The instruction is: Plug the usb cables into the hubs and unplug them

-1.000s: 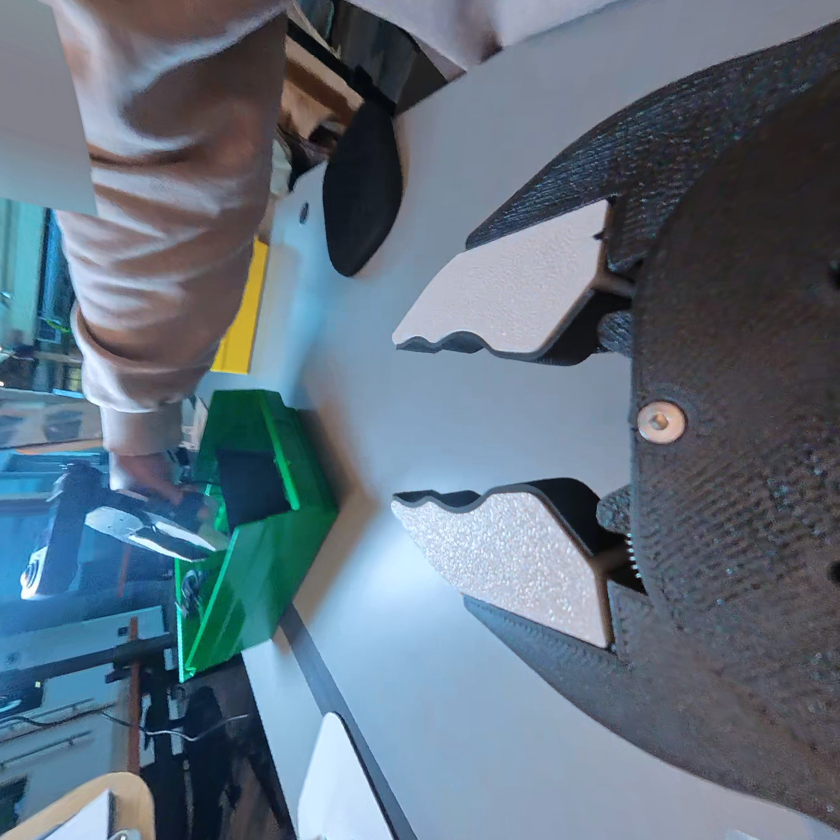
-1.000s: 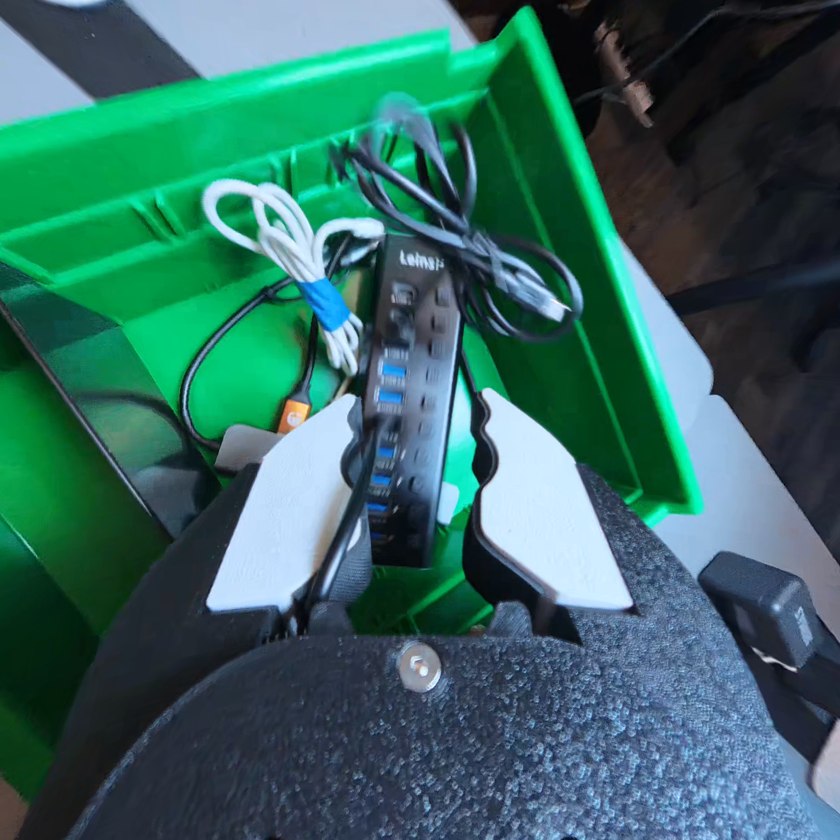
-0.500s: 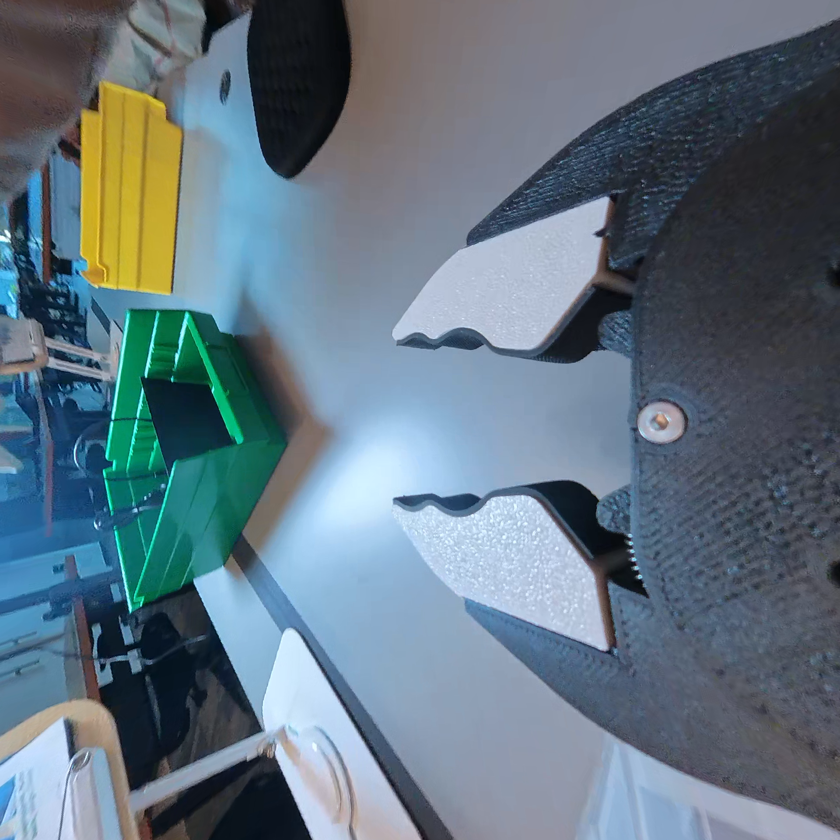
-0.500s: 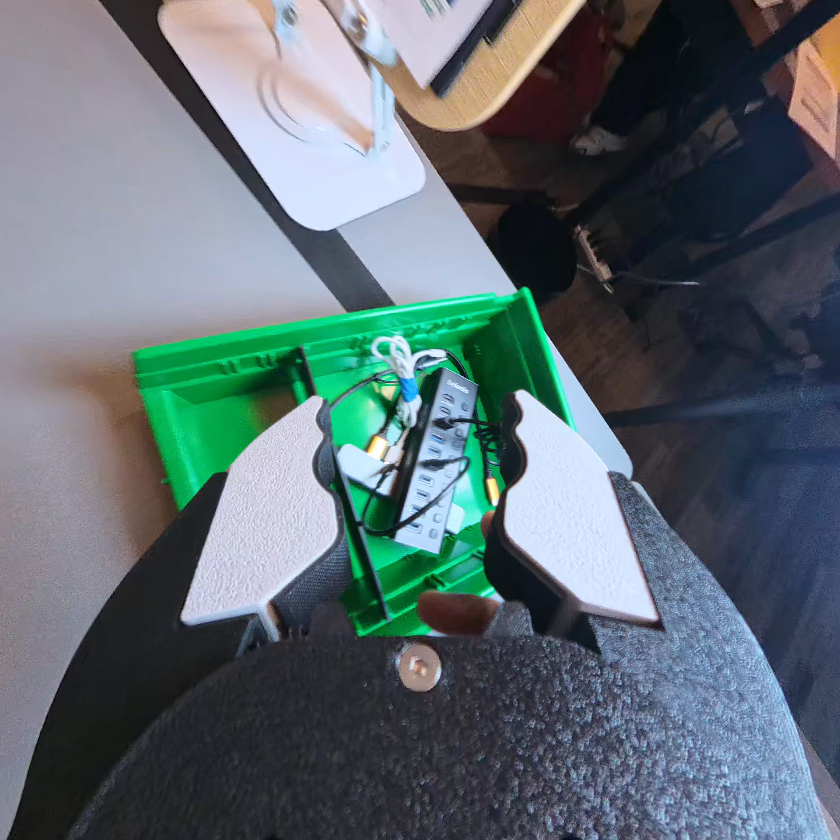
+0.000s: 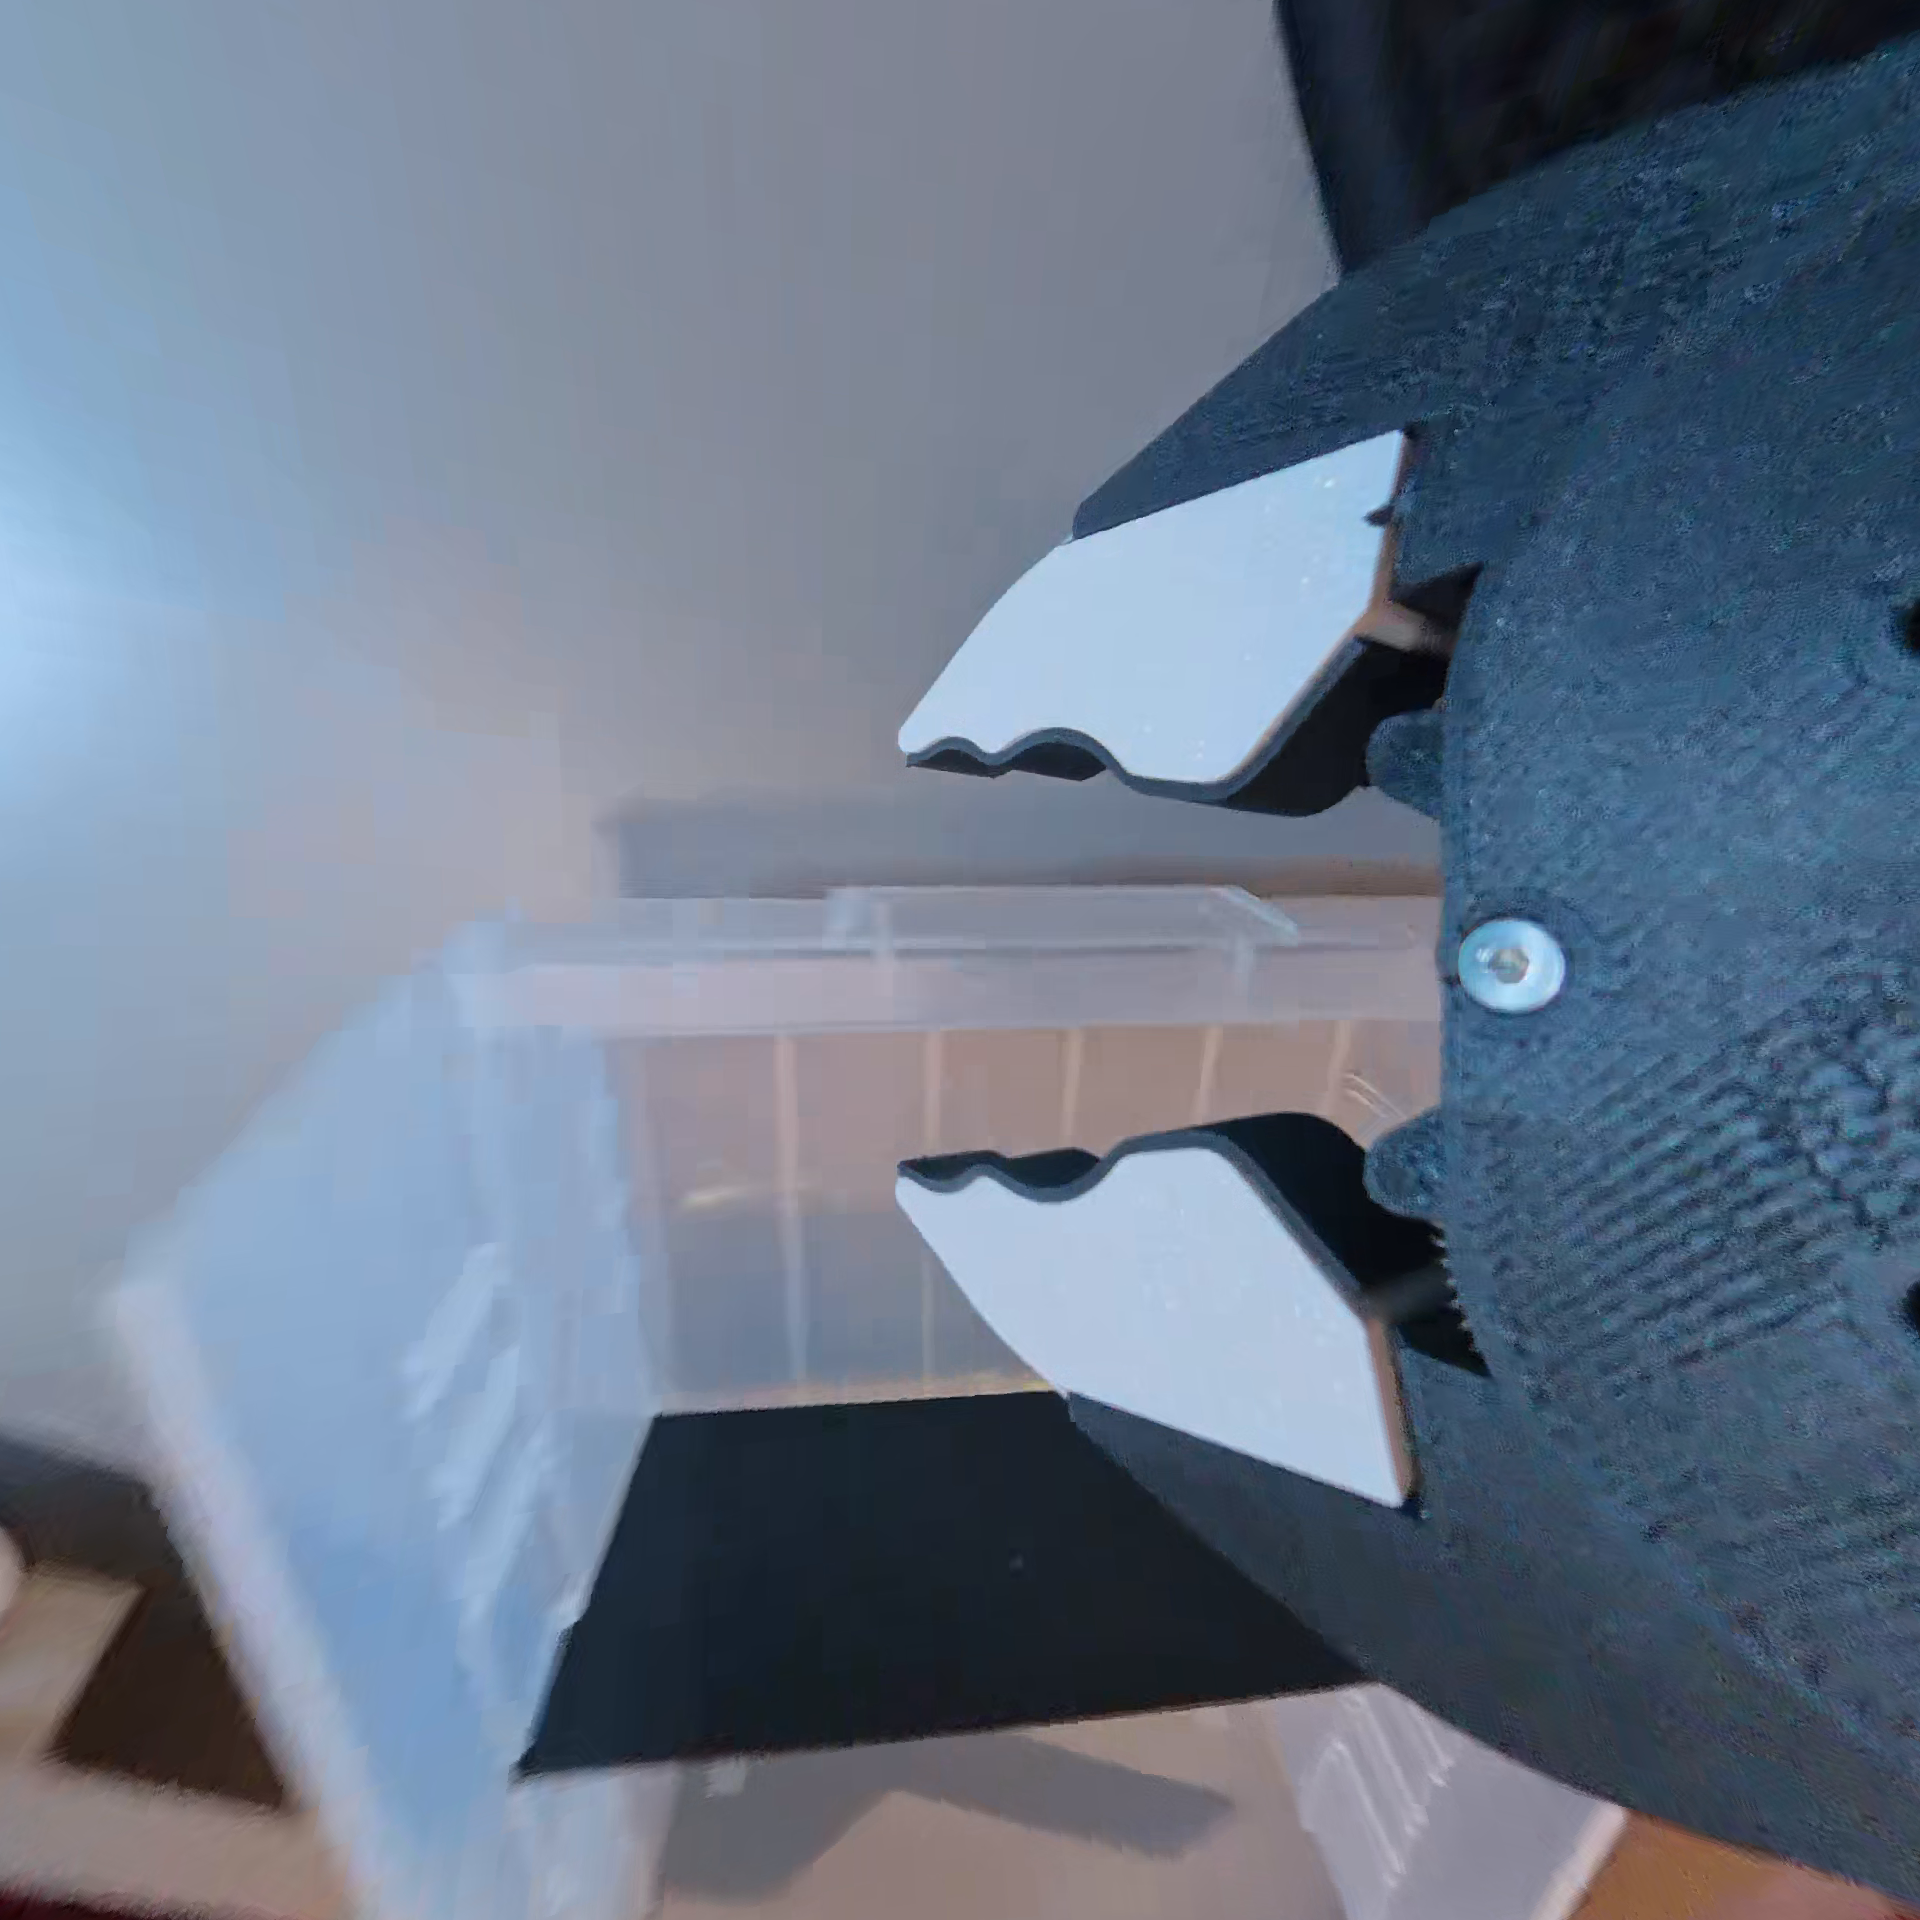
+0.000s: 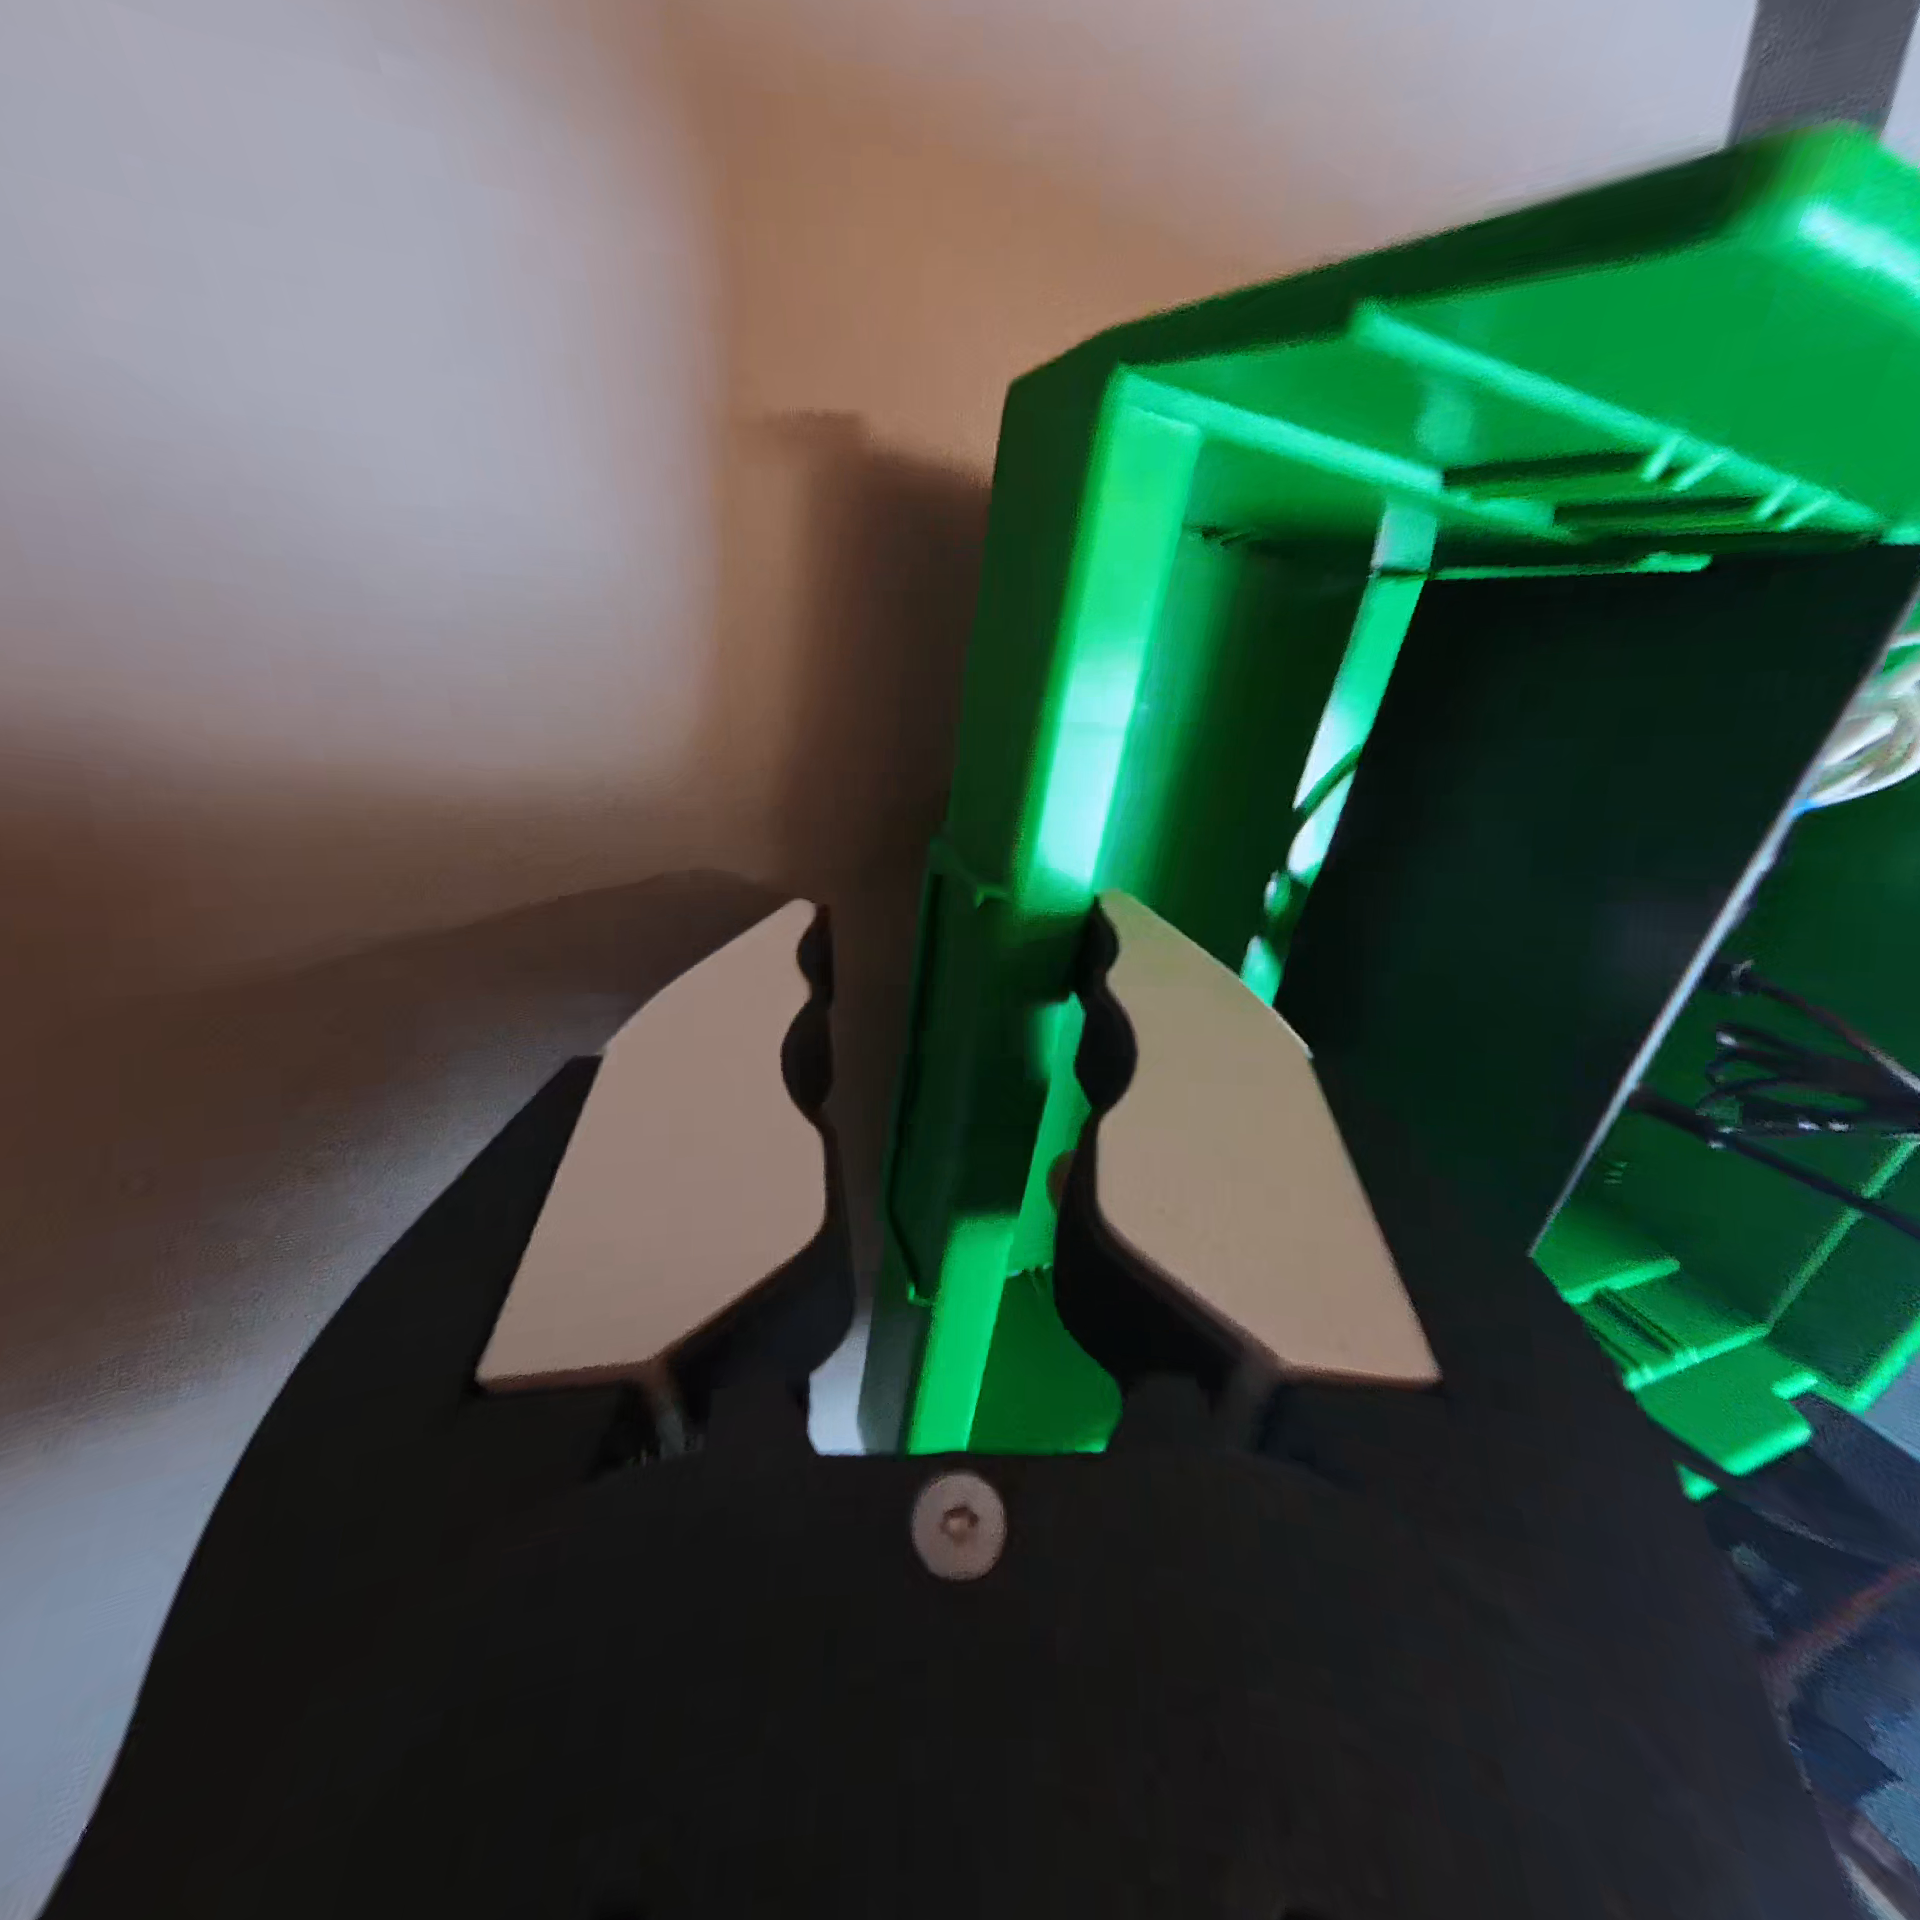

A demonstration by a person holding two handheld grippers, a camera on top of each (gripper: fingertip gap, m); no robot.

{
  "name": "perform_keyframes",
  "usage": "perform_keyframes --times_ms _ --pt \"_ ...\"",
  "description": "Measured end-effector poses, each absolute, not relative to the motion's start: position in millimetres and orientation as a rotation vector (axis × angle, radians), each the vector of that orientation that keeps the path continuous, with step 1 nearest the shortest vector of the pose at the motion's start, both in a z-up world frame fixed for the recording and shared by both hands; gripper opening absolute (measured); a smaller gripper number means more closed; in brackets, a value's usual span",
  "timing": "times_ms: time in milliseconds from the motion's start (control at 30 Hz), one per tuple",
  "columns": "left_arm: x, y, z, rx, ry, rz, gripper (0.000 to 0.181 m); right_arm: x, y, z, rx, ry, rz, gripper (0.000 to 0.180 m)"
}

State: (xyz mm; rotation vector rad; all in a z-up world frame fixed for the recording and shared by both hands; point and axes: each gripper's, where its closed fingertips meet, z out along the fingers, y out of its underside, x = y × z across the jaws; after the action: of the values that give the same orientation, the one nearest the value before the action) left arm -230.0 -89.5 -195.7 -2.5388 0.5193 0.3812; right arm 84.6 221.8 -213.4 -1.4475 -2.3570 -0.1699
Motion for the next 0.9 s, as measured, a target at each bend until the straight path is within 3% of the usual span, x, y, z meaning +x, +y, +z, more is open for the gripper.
perform_keyframes --times_ms 33,200,467,633,767,900 --pt "-238 -99 -203 -2.609 0.556 0.394 0.068 79 227 -212 -1.395 -2.336 -0.211 0.031" --pt "-256 -117 -224 -2.721 0.757 0.500 0.031 88 218 -211 -1.231 -2.375 -0.329 0.033" --pt "-217 -93 -223 -2.603 0.858 0.482 0.030 130 122 -207 -1.085 -2.301 -0.112 0.032" --pt "-154 -71 -222 -2.459 1.110 0.473 0.030 149 54 -161 -1.259 -1.984 0.428 0.028" --pt "-108 -45 -221 -2.302 1.310 0.458 0.030 189 74 -117 -1.458 -1.521 0.619 0.032" --pt "-86 -16 -205 -2.170 1.243 0.491 0.036 245 113 -125 -1.697 -1.172 0.668 0.040"
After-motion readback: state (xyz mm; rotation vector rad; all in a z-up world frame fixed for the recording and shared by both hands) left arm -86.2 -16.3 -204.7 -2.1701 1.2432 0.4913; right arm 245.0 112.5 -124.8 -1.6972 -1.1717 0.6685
